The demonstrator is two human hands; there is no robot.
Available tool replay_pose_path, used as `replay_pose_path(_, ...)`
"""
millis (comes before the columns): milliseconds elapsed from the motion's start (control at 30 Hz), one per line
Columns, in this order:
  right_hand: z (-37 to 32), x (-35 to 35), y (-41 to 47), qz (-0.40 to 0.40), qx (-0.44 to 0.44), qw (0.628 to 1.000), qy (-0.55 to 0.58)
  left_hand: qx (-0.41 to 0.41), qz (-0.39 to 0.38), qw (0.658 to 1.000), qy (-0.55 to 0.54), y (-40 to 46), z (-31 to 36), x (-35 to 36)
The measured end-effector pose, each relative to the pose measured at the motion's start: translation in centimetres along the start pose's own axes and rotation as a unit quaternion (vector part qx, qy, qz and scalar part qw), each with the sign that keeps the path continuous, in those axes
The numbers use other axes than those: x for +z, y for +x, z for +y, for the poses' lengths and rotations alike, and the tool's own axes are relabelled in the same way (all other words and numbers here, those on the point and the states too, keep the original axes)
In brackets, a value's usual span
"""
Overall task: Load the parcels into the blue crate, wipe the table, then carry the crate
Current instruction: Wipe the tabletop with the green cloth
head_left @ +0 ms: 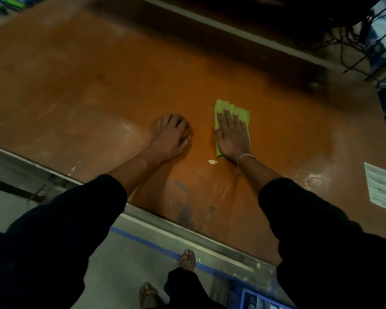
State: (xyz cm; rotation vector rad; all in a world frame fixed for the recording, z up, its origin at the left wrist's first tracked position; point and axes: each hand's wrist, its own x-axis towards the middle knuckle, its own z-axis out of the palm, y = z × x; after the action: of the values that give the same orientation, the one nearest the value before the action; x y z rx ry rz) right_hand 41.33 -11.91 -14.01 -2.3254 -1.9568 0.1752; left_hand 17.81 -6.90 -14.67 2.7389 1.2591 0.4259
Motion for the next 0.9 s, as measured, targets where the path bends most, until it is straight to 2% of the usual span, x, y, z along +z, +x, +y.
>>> replay_pose_path(67, 0.3, -0.1, 0.8, -0.011, -0.096, 0.995, 0.004, 0.001, 0.002, 1.0, 0.027, 0.9, -1.5, -0.4)
replay_pose_path(100, 1.0, -0.2, 1.5, -0.014, -0.11, 0.994, 0.001, -0.006, 0.003, 0.999, 0.039, 1.3, -2.3, -0.6)
replay_pose_path(133, 1.7, -0.2, 2.6, -0.012, -0.094, 0.996, -0.001, -0.013, 0.004, 0.999, 0.046, 1.6, -3.0, -0.9)
replay_pose_path(233, 2.0, -0.2, 5.9, 0.005, 0.043, 0.999, 0.004, -0.036, 0.016, 0.998, 0.053, 2.5, -5.8, -1.3)
replay_pose_path(267, 1.5, -0.1, 6.7, 0.007, 0.044, 0.999, 0.003, -0.048, 0.018, 0.997, 0.053, 2.6, -6.7, -1.3)
replay_pose_path(400, 2.3, -0.6, 9.0, -0.019, -0.103, 0.995, 0.0, -0.083, 0.026, 0.995, 0.047, 2.8, -8.2, -0.9)
replay_pose_path(433, 3.0, -0.7, 10.2, -0.015, -0.091, 0.996, -0.004, -0.083, 0.031, 0.995, 0.051, 2.8, -8.3, -0.8)
replay_pose_path(533, 3.3, -0.8, 13.8, 0.001, 0.049, 0.999, 0.006, -0.086, 0.046, 0.994, 0.053, 2.8, -8.2, -0.5)
replay_pose_path(567, 2.6, -0.6, 14.8, -0.001, 0.056, 0.998, 0.005, -0.093, 0.046, 0.993, 0.053, 3.0, -8.2, -0.5)
replay_pose_path(700, 0.2, -0.7, 17.0, -0.029, -0.116, 0.993, -0.002, -0.107, 0.04, 0.992, 0.059, 3.4, -8.3, -0.6)
replay_pose_path(733, 0.3, -0.7, 17.8, -0.03, -0.122, 0.992, 0.0, -0.105, 0.043, 0.992, 0.061, 3.4, -8.3, -0.6)
replay_pose_path(833, -0.3, -0.5, 20.1, -0.009, -0.001, 1.0, 0.005, -0.104, 0.045, 0.992, 0.058, 3.4, -8.4, -0.6)
replay_pose_path(867, -1.2, -0.3, 20.5, -0.005, 0.02, 1.0, 0.004, -0.104, 0.046, 0.992, 0.059, 3.5, -8.4, -0.5)
replay_pose_path(900, -2.3, -0.2, 20.8, -0.008, 0.001, 1.0, 0.003, -0.105, 0.046, 0.992, 0.059, 3.5, -8.4, -0.5)
